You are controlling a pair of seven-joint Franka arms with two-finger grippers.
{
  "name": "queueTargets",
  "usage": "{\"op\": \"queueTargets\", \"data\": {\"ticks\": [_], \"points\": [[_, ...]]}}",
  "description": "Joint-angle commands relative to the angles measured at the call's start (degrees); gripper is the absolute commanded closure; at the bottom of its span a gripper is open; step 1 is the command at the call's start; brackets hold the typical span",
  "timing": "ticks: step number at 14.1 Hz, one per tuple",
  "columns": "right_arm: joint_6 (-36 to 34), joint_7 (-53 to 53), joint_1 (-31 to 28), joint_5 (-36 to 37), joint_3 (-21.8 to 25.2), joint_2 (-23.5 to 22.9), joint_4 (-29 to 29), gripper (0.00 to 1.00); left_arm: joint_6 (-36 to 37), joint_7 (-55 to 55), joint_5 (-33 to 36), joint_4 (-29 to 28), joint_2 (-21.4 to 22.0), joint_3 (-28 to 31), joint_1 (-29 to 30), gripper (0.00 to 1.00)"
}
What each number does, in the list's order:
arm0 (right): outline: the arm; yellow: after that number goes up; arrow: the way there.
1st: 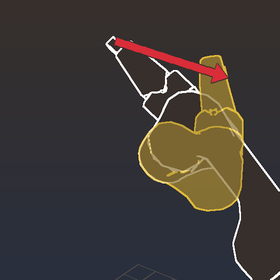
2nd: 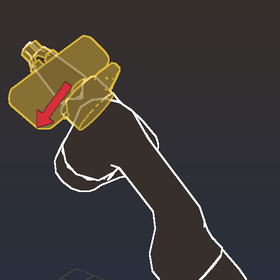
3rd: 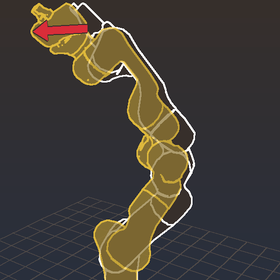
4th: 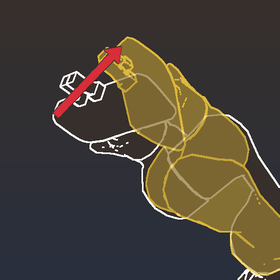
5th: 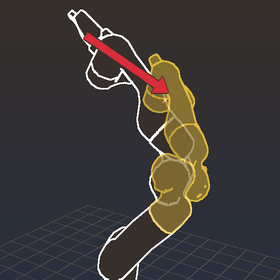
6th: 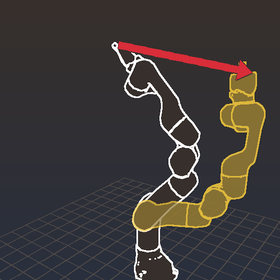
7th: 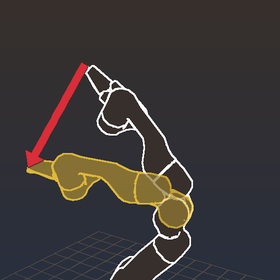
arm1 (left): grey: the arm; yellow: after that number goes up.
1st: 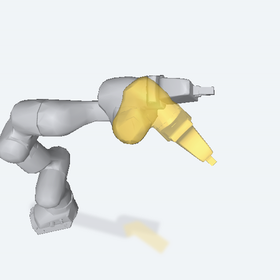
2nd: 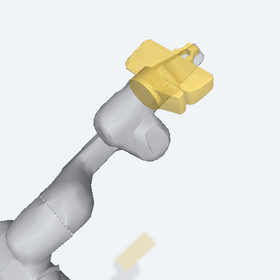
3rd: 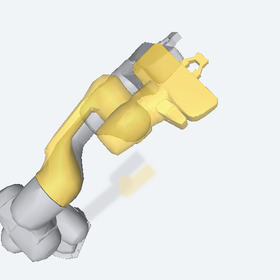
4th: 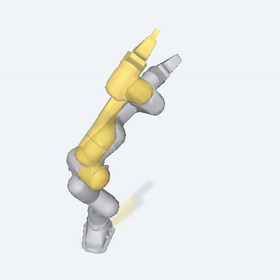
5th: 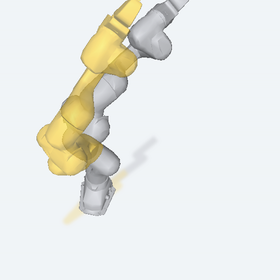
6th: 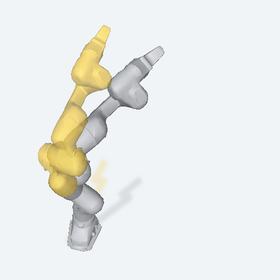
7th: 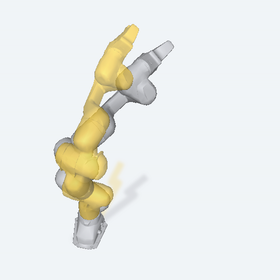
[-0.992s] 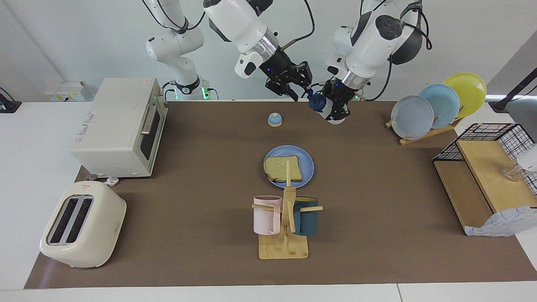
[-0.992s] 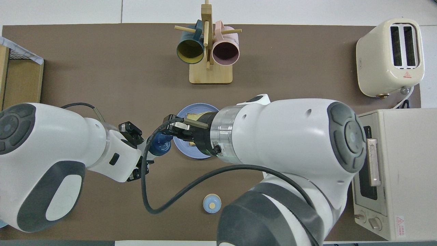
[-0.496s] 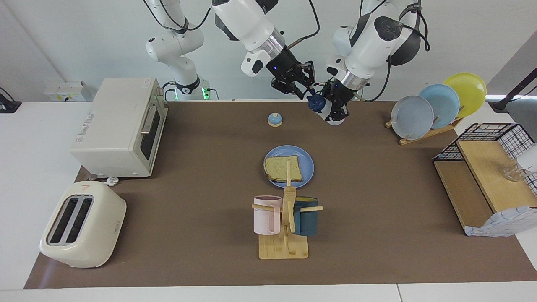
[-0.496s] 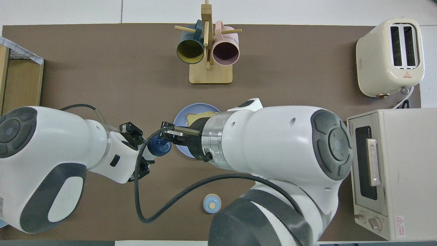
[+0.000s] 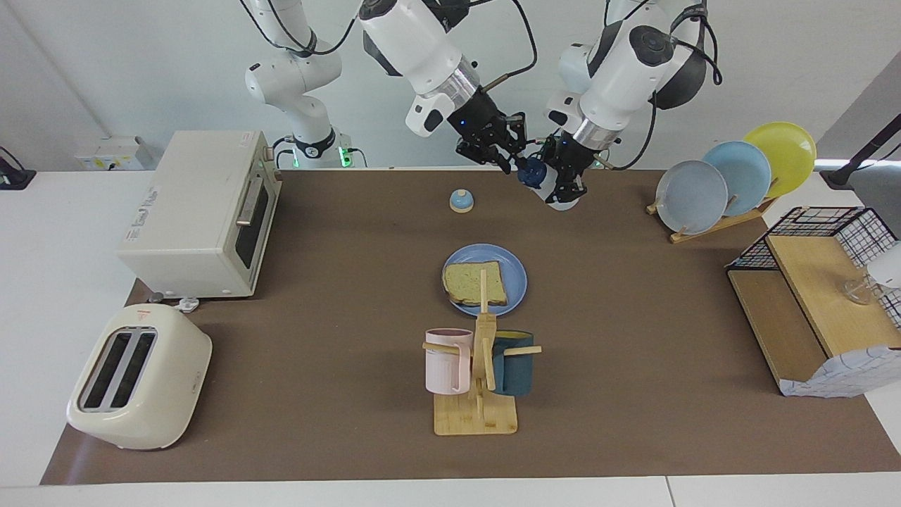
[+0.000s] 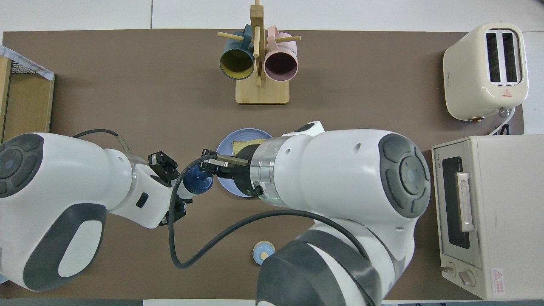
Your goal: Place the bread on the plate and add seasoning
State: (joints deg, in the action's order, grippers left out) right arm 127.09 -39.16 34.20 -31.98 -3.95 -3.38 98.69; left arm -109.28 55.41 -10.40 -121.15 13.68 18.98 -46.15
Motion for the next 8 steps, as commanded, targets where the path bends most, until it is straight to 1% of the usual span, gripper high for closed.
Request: {"op": "queueTargets", "data": {"ticks": [1,2,3,4,8], "points": [[0.79,-0.65,0.07,0.95,-0.18,0.22,0.36,0.73,-1.55,-0.04,0.82,-2.07,2.14,0.18,-0.34,1.00],[0.79,-0.74,0.07,0.95,-0.18,0.22,0.36,0.73,-1.64,-0.04,0.82,-2.07,2.14,0.18,-0.34,1.00],[0.79,-0.74,0.07,0.95,-0.18,0.22,0.36,0.78,-1.73,-0.04,0.82,-2.07,2.14,0.18,-0.26,1.00],[0.79,-0.83,0.07,0.95,-0.18,0.22,0.27,0.79,-1.73,-0.13,0.82,-2.07,2.14,0.18,-0.25,1.00],[0.79,-1.80,1.22,1.04,-0.18,0.22,0.27,0.80,-1.90,-0.30,0.82,-2.07,2.14,0.18,-0.17,1.00]]}}
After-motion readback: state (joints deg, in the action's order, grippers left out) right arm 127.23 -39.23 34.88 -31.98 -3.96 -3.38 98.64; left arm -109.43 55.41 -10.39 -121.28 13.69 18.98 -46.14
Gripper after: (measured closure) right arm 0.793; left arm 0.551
